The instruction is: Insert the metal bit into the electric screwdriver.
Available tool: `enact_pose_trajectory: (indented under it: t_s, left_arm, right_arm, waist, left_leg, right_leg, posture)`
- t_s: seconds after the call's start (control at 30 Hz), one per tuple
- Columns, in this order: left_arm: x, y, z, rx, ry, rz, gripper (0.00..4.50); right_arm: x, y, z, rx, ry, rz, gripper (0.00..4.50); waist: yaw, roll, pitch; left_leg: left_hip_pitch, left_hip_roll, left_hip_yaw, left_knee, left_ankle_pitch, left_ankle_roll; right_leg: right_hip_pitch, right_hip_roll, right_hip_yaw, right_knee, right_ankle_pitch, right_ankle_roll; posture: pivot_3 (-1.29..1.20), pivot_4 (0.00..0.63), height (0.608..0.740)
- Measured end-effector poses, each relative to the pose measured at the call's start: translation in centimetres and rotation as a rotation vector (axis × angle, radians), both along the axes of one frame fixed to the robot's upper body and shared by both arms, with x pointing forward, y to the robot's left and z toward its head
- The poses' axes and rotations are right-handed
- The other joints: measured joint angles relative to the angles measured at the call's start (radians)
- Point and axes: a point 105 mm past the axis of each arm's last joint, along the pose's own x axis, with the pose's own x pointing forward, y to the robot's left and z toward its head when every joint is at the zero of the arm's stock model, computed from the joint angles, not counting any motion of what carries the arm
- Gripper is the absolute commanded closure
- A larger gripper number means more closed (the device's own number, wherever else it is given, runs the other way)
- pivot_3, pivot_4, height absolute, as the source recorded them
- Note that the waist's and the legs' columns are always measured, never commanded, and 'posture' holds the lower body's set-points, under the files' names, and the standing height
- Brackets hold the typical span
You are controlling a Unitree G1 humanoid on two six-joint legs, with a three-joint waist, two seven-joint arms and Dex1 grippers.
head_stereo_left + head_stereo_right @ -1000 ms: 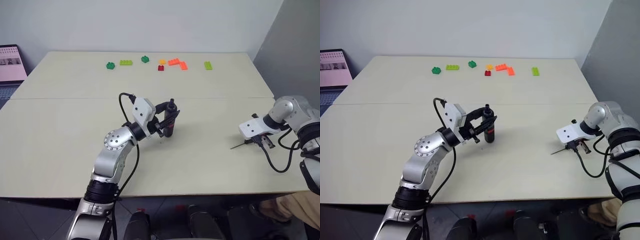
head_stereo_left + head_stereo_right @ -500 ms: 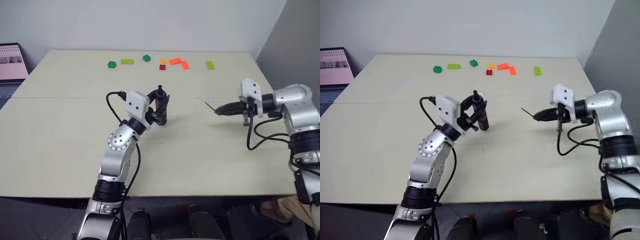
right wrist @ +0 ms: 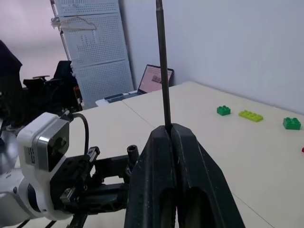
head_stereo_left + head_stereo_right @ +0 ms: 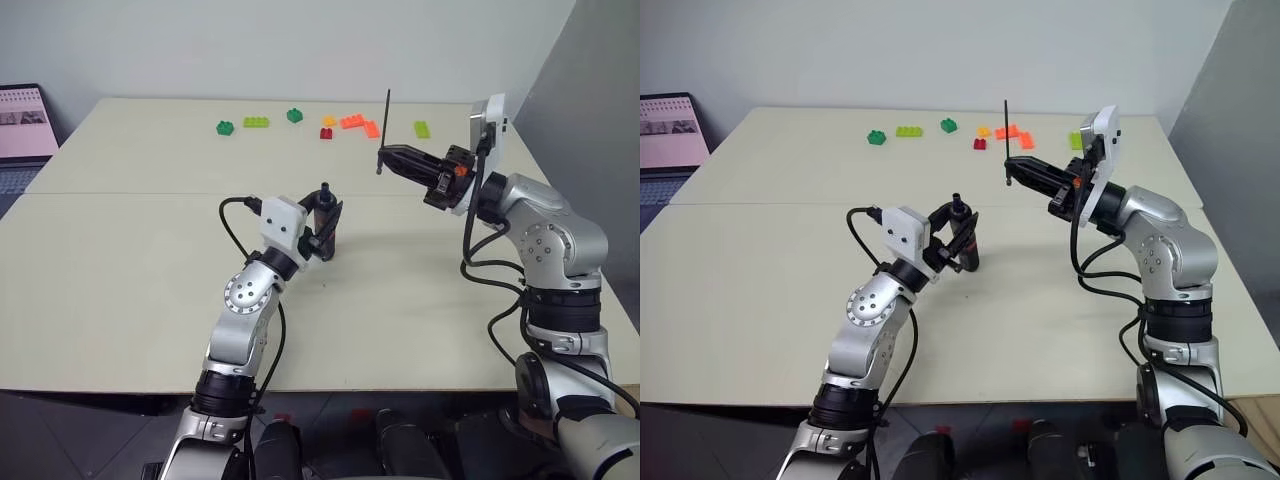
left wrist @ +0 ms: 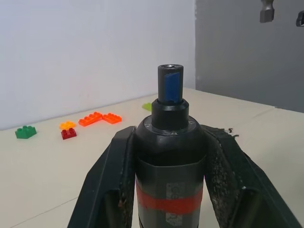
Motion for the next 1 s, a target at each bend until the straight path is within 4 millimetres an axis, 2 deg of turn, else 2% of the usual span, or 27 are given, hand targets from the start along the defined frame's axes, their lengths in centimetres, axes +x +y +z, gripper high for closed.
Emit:
enact_pose_trajectory:
  t_s: [0.33,0.43,0.6,1.0]
  left_arm:
    - [-0.7,-1.0,0.7,-0.032,0.009,-0.032,2.86]
    - [-0.8,-1.2,1.0,-0.041,-0.001,-0.025,2.86]
    - [-0.5,-1.1,0.3,-0.020,0.015,0.021,2.86]
    - [-0.3,-1.5,0.0,-0.014,-0.004,0.041,2.86]
  right_arm:
    - [-0.4,1.4,1.3,0.026,-0.030,0.067,4.50]
    - [-0.3,1.6,1.2,0.031,-0.026,0.070,4.50]
    - [-0.5,2.5,0.9,0.027,-0.028,0.094,4.50]
    - [-0.5,4.4,0.9,0.043,-0.067,0.085,4.50]
  waist:
    - [0.000,0.000,0.000]
    - [0.000,0.000,0.000]
    - [0.000,0.000,0.000]
    - [0.000,0.000,0.000]
  left_leg:
    - [-0.004,0.000,-0.001,0.000,0.000,0.000]
    - [-0.004,0.000,-0.001,0.000,0.000,0.000]
    - [-0.005,0.000,-0.001,-0.001,0.000,0.000]
    - [-0.005,0.000,-0.001,-0.001,0.000,0.000]
  right_leg:
    - [-0.003,0.000,-0.001,-0.002,0.001,-0.001]
    - [-0.003,0.000,-0.001,-0.002,0.001,-0.001]
    - [-0.004,0.000,-0.002,-0.002,0.001,-0.001]
    - [-0.004,0.000,-0.002,-0.002,0.000,-0.001]
  posture:
    - [0.00,0.150,0.740]
    - [0.00,0.150,0.740]
    - [0.00,0.150,0.740]
    - [0.00,0.150,0.740]
